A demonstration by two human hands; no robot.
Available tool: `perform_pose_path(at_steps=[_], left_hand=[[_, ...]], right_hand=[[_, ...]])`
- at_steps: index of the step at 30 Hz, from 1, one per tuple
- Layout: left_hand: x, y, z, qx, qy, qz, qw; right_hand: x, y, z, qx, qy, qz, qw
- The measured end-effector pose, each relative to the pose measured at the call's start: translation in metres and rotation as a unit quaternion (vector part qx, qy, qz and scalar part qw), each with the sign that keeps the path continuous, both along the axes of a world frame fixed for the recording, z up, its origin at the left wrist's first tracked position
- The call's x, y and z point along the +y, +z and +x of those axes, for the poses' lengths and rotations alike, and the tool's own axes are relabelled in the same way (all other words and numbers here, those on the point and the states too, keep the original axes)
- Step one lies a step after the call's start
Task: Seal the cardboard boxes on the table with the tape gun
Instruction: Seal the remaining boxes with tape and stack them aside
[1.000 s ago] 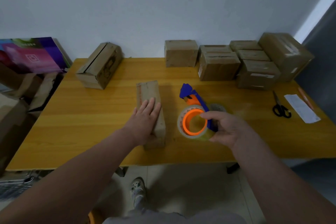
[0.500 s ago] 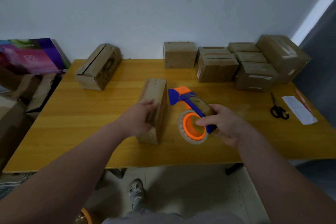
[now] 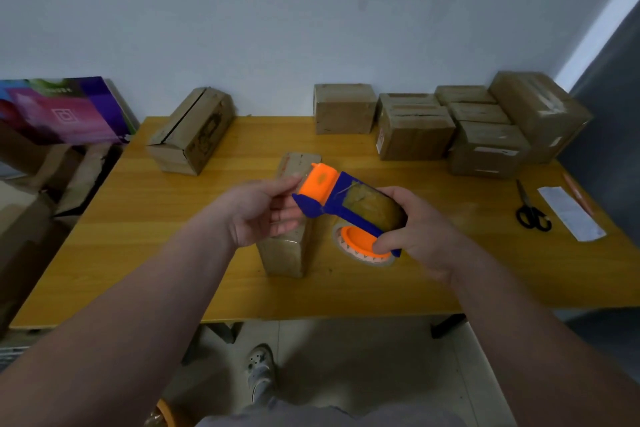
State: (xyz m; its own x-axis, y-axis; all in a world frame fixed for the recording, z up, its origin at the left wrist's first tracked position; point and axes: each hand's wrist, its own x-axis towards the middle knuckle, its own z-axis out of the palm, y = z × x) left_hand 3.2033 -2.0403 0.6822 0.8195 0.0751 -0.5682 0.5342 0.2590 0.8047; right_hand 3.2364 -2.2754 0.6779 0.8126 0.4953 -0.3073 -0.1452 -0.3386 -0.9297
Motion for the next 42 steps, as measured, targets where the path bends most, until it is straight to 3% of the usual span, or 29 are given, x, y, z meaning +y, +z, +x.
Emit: perform_pose_path(at_steps=[5,13,19,27,36,42], left_hand=[[-0.001,0.002,-0.004,-0.003,0.025,-0.009,1.000],[0.001,0.001,-0.008,-0.022,0.076,0.078,0.994],[0.005,-0.013,-0.017,-0.037,0.124,0.122,0.984],[0.029,-0.038,-0.035,-0.032,0.199,0.186,0.962],[0.036,-0.056,-0.043,-0.039,0.215,0.274,0.937],[0.033,-0.070,-0.046,-0.031,0.243,0.282,0.928]], right_hand=[[0.001,0.004,-0.004,-0.015,0.014,-0.001,1.000],[0.006,0.012,-0.012,-0.071,0.031,0.018,0.997],[0.006,0.022,-0.010,-0.157,0.089,-0.078,0.980],[-0.008,0.018,-0.004,-0.178,0.135,-0.172,0.959],[-0.009,0.009,-0.001,-0.181,0.155,-0.206,0.949],[-0.002,0.001,-0.001,-0.179,0.164,-0.194,0.951]])
